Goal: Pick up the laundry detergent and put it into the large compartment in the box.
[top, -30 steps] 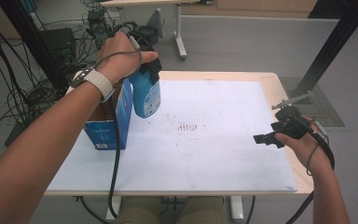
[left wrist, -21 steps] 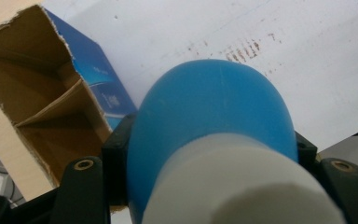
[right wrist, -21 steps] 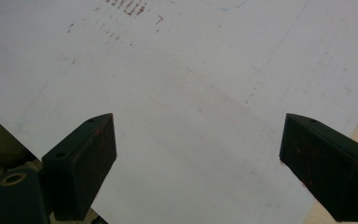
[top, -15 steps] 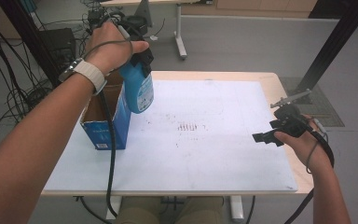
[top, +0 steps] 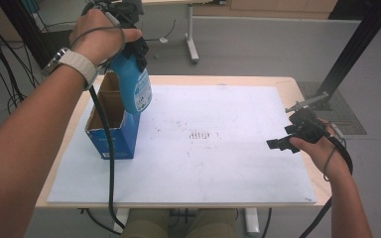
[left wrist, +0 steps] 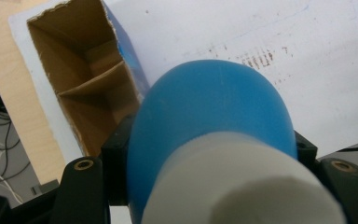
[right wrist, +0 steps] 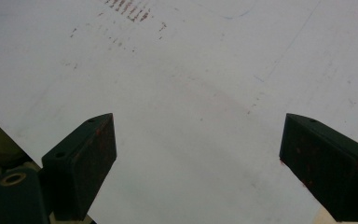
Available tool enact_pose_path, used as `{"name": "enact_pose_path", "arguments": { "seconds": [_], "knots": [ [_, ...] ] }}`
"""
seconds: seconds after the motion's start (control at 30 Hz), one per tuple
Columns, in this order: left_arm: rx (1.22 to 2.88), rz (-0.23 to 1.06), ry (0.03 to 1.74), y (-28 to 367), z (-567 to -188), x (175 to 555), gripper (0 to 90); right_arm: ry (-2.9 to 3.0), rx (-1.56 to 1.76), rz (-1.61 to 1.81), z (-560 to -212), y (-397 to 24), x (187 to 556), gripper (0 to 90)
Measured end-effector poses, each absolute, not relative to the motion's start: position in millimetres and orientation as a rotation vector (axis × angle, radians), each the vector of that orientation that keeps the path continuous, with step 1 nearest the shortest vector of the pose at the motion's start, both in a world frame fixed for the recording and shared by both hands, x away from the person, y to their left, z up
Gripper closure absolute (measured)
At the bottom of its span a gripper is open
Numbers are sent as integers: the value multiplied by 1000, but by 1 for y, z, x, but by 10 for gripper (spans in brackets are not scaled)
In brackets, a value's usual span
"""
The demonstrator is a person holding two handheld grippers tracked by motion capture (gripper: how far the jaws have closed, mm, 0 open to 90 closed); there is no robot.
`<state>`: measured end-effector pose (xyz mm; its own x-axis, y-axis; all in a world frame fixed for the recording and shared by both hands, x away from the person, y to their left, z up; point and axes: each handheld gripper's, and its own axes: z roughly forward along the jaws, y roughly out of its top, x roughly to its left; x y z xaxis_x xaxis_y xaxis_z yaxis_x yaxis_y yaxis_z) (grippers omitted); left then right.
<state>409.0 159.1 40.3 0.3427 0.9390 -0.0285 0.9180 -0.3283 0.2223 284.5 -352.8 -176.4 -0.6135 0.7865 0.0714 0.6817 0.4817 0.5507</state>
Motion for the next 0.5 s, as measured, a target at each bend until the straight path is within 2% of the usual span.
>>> {"name": "enact_pose_path", "arguments": {
  "seconds": [0.5],
  "knots": [
    [2348,165,1789,177,43,409,383,2534,1256,830,-179,-357,288,107]
  ]
}}
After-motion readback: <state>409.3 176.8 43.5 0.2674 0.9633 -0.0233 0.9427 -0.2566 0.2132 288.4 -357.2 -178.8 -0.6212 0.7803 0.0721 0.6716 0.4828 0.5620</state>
